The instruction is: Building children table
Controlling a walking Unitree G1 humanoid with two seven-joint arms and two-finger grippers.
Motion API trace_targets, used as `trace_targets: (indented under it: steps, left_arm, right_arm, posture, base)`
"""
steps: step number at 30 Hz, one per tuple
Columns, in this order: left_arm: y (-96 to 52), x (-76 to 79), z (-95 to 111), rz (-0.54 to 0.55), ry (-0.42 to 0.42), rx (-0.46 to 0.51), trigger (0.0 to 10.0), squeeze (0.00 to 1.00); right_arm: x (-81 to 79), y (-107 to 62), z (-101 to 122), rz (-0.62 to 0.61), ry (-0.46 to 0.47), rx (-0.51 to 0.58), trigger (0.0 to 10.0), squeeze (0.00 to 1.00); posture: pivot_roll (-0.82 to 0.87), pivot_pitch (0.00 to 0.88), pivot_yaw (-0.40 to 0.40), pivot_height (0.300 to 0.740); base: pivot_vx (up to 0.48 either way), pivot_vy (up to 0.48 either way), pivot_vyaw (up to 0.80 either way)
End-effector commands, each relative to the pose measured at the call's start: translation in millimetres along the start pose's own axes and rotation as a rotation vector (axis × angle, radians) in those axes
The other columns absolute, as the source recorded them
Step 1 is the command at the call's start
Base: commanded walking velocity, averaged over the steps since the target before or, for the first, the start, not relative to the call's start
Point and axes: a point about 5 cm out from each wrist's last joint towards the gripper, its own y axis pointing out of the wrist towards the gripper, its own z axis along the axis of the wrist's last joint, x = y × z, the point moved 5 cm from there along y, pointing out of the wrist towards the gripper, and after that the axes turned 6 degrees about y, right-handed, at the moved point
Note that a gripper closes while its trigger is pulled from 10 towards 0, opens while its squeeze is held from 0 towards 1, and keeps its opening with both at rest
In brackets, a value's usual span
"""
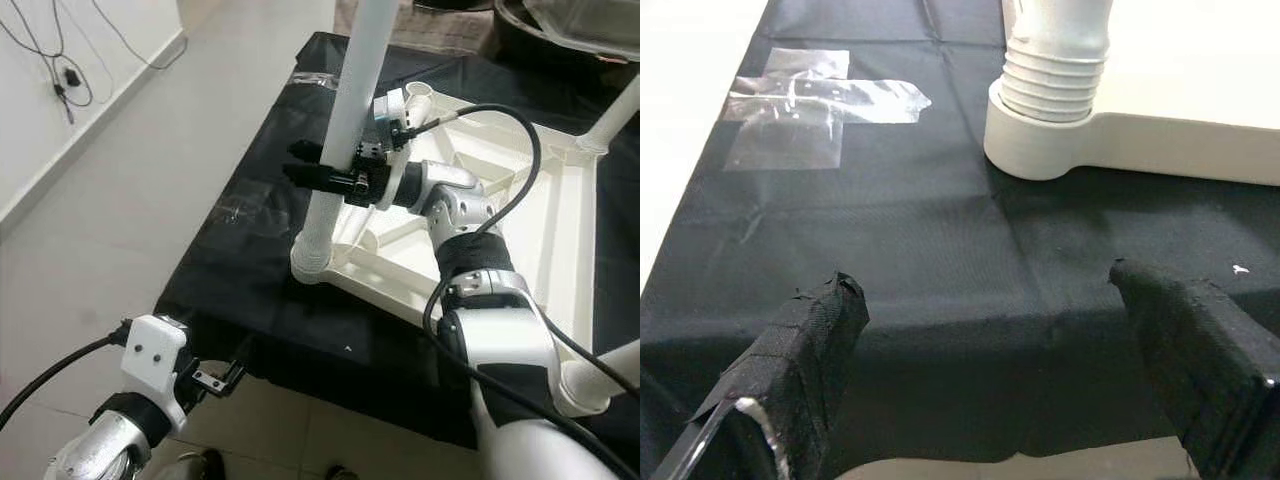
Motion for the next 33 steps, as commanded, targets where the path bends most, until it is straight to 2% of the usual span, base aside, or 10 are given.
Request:
trace_targets:
  steps: [1, 14, 23, 33]
  left_arm:
    - [-2.5, 1.0, -2, -0.001, -0.001, -0.015, 10.0, 0.0]
    - [0.1, -2.3, -4, 0.006, 0.003, -0.017, 10.0, 0.0]
    - [0.0, -2.3, -6, 0.007, 0.007, -0.018, 10.0, 0.0]
    - [1.2, -2.7, -4, 0.008, 0.007, -0.012, 10.0, 0.0]
  right_arm:
    - [0.6, -1.0, -20, -0.007, 0.047, -0.061, 10.0, 0.0]
    - [-5.5, -0.3, -33, 0.042, 0.015, -0.118, 10.0, 0.0]
    - [-20.7, 11.9, -43, 0.145, -0.027, -0.179, 10.0, 0.0]
    - [-19.1, 12.9, -54, 0.11, -0.053, -0.223, 10.0, 0.0]
  posture:
    - [0.15, 0.287, -0.06, 0.74]
    - [0.14, 0.286, -0.061, 0.74]
    - [0.14, 0.28, -0.058, 0.74]
    - [0.14, 0.276, -0.058, 0.74]
  base:
    - [0.0, 0.0, 0.0]
    - [0.0, 0.0, 0.0]
    - [0.0, 0.0, 0.0]
    - [0.0, 0.0, 0.0]
